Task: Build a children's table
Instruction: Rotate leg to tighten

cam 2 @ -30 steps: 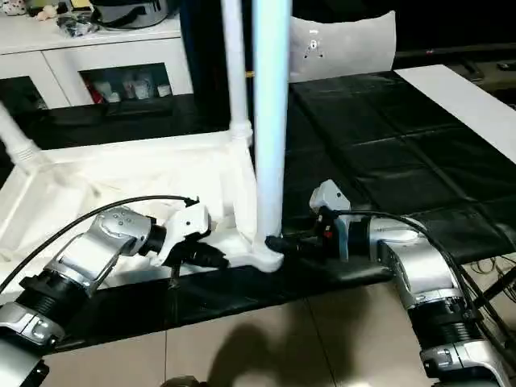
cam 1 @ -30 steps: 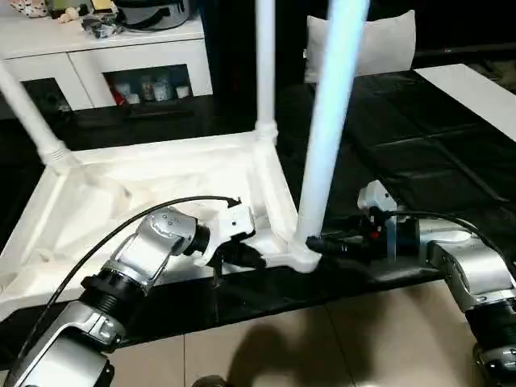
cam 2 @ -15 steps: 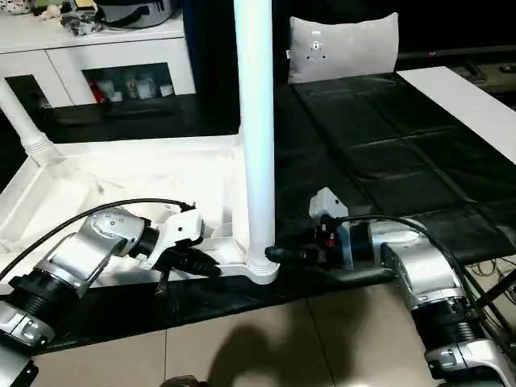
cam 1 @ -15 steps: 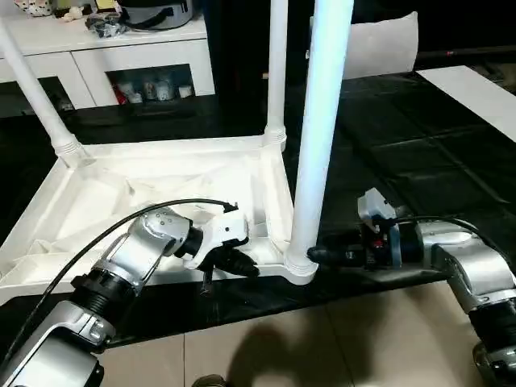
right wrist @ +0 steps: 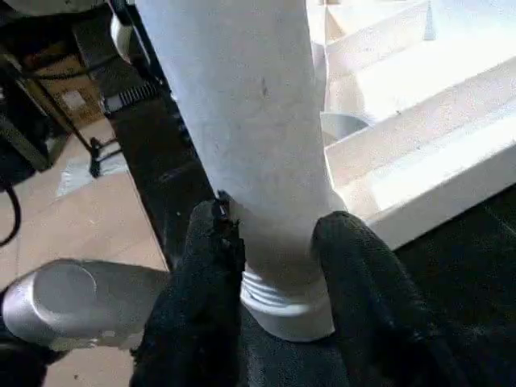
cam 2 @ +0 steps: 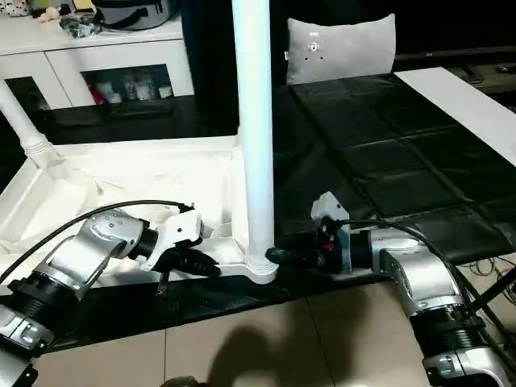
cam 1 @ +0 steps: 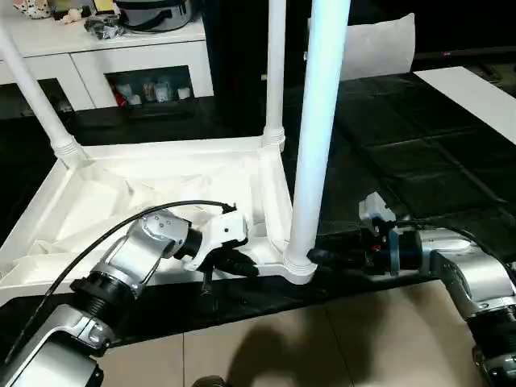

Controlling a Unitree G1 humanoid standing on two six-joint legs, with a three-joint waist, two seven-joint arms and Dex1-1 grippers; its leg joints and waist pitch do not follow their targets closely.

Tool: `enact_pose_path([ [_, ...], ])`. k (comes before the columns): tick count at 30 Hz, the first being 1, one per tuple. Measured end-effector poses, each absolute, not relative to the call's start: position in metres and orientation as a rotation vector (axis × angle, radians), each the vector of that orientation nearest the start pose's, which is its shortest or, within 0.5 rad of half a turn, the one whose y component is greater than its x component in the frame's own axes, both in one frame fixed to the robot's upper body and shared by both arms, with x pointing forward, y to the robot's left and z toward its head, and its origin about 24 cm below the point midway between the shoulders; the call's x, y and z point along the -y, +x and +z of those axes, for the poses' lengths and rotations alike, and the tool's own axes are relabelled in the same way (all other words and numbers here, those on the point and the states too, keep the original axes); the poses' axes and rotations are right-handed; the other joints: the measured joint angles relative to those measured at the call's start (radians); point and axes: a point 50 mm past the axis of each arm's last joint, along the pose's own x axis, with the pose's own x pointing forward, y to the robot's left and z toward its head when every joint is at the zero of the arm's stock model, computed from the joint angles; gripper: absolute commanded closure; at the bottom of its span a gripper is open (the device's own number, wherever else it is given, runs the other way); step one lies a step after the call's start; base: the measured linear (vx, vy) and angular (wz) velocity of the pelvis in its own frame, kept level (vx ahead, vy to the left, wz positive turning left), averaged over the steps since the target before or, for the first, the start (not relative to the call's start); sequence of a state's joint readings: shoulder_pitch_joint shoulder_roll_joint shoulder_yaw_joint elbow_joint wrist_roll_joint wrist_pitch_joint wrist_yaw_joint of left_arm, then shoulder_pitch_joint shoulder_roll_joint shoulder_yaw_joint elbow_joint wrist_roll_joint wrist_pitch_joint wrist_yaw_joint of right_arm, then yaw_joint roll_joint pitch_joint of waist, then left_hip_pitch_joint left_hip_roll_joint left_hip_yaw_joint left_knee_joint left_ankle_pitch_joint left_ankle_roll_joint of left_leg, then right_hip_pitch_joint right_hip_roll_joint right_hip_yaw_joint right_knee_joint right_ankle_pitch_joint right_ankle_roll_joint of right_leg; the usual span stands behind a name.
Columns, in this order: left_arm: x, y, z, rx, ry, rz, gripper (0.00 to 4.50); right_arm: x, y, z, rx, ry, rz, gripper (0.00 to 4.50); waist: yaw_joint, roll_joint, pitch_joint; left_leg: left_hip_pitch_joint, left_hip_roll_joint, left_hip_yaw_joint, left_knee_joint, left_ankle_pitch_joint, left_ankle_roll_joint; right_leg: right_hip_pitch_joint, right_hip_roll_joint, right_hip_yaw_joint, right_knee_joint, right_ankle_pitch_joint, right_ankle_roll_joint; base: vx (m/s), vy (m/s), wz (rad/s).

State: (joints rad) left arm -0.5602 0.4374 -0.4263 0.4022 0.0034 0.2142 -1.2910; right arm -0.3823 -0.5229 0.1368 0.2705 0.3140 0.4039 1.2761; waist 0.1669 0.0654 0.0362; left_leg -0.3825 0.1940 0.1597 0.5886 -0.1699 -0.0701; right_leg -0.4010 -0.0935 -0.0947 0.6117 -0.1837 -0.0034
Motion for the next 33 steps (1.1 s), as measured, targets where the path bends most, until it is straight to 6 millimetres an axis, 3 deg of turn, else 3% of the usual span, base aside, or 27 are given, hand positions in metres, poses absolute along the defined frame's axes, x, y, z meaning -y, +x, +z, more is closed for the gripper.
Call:
enact_pose_path([
  [13,-0.117,0.294,0.055,-0.527,0.485,-1.508,4.5,0.164,0.286,0.067,-0.369,-0.065,1.301,1.6,0.005,0.0,0.0,-0.001,0.0,0.0,0.0,0.0,0.0,0.0,0.0,0.0,-0.001,0.001,-0.002,0.0,0.0,0.0],
  [18,-0.117,0.293,0.055,-0.523,0.486,-1.512,4.5,0.162,0.285,0.066,-0.365,-0.074,1.317,1.78,0.007,0.0,0.0,-0.002,0.0,0.0,0.0,-0.001,0.001,0.0,0.0,0.0,-0.001,0.001,-0.002,0.0,0.0,0.0],
  [24,-0.116,0.292,0.055,-0.527,0.482,-1.51,4.5,0.162,0.284,0.067,-0.373,-0.064,1.332,2.34,0.007,0.0,0.0,-0.002,0.0,0.0,0.0,-0.001,0.001,0.0,0.0,0.0,-0.001,0.001,-0.002,0.0,0.0,0.0],
  [33,-0.116,0.291,0.055,-0.528,0.479,-1.512,4.5,0.163,0.283,0.067,-0.38,-0.054,1.338,2.44,0.006,0.0,0.0,-0.002,0.0,0.0,0.0,-0.001,0.001,0.0,0.0,0.0,-0.001,0.001,-0.002,0.0,0.0,0.0],
])
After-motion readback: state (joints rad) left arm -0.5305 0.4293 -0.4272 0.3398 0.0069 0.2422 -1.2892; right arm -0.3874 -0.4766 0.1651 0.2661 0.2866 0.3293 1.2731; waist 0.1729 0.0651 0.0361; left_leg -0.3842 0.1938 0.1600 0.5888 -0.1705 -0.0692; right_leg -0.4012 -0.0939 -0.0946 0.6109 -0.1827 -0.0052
